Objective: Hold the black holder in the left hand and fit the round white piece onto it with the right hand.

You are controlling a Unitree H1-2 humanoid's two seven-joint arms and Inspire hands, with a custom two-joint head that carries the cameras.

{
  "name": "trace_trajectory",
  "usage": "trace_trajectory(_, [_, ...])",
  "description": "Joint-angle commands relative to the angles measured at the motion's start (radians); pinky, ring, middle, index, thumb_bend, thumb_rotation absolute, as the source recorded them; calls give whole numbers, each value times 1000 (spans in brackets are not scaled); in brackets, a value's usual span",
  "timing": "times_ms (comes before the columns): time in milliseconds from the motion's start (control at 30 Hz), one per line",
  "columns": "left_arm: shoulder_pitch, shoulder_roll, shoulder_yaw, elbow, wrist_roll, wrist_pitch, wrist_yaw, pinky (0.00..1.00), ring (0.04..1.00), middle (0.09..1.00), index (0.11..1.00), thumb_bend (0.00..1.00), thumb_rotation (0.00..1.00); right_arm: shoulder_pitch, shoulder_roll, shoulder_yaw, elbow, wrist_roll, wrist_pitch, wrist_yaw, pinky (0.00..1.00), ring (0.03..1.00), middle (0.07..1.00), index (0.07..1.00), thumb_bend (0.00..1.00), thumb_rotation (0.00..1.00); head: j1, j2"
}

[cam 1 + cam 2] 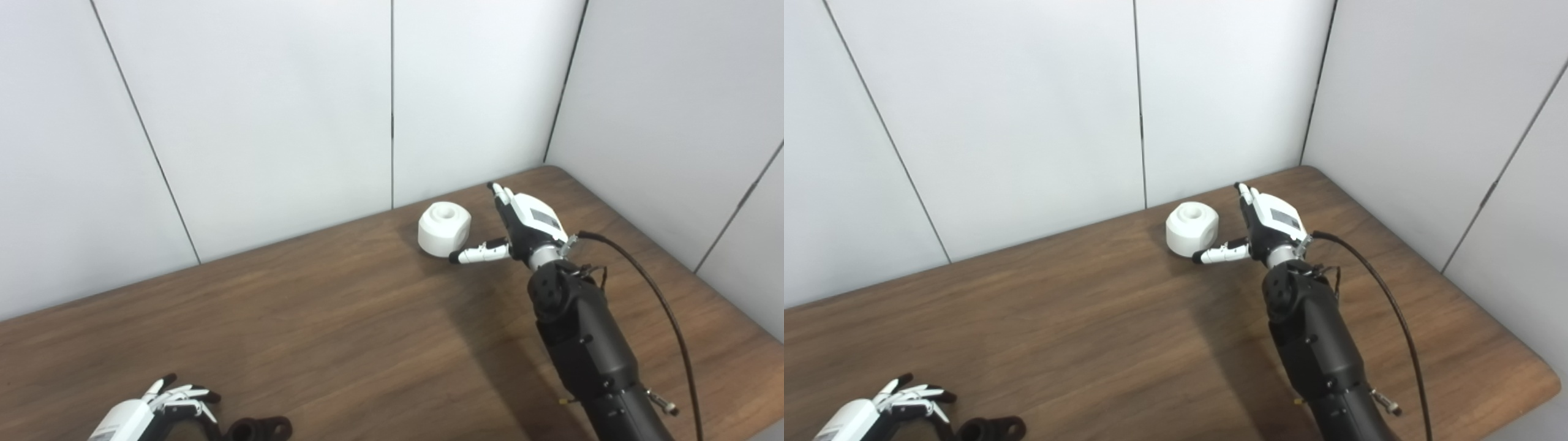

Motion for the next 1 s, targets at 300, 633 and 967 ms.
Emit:
trace_trajectory(300, [-12,3,-5,-26,9,11,5,1000,867,788,481,514,38,-84,70,-45,57,-94,1,-57,883,1000,1000,1000,1000,534,8,-6])
trace_trajectory(633, [-1,-4,-6,-37,17,19,13,1000,861,786,480,514,38,-108,111,-60,140,-80,1,-134,901,1000,1000,981,1000,541,17,-17])
trace_trajectory(967, [15,-5,-5,-55,13,21,16,1000,861,786,480,514,39,-122,105,-29,179,-37,1,-176,874,999,1000,978,1000,552,30,-22])
